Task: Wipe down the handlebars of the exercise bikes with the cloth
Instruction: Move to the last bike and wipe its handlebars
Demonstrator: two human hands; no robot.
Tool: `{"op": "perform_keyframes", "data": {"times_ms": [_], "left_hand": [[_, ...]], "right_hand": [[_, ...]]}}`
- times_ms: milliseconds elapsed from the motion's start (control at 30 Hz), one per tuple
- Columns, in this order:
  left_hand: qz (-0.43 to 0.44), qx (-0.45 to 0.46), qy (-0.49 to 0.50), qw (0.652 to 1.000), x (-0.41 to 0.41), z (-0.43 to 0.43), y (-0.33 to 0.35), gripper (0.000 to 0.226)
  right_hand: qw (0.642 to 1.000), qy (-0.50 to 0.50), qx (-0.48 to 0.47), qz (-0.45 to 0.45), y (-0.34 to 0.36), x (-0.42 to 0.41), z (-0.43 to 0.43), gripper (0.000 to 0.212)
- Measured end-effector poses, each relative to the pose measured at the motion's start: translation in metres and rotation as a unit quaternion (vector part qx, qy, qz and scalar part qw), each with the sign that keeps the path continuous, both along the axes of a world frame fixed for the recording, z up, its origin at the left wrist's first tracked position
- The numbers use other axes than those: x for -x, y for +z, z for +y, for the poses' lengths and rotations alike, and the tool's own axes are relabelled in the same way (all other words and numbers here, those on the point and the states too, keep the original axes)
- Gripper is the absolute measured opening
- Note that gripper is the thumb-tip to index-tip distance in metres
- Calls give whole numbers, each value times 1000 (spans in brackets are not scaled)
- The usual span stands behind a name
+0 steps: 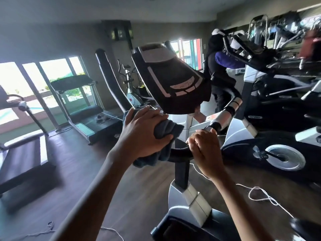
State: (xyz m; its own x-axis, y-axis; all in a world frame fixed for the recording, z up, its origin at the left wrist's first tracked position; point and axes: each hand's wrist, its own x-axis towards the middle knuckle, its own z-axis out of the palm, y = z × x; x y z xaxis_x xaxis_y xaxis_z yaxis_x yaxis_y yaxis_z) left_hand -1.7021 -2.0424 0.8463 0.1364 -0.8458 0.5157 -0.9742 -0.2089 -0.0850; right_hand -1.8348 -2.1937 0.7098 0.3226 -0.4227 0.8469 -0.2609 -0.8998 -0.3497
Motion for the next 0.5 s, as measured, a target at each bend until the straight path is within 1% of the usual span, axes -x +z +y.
{"op": "perform_keyframes", "data": {"times_ms": [67,133,167,233,300,333,367,433,500], "left_hand": [[-15,7,-13,1000,-1,4,-3,75],[-35,32,-39,998,4,12,-16,65],[-32,37,-49,998,4,14,-19,61],[-5,32,-48,998,-1,11,-14,64],[26,39,-43,998,-6,5,-7,67],[32,54,-44,997,-5,5,-8,65],[35,74,-48,996,-1,6,-10,62],[39,107,-48,992,4,8,-20,54],[36,126,-46,990,5,8,-27,49]], "right_hand": [[1000,1,5,3,1,0,0,37],[1000,5,13,5,3,2,-1,36],[1000,16,13,12,4,4,-3,38],[998,62,0,15,6,10,-8,44],[993,109,-38,-25,11,18,-18,47],[991,116,-50,-40,13,20,-24,46],[992,109,-46,-38,14,21,-31,44],[997,80,-8,-5,10,21,-45,41],[996,86,3,14,7,19,-53,41]]}}
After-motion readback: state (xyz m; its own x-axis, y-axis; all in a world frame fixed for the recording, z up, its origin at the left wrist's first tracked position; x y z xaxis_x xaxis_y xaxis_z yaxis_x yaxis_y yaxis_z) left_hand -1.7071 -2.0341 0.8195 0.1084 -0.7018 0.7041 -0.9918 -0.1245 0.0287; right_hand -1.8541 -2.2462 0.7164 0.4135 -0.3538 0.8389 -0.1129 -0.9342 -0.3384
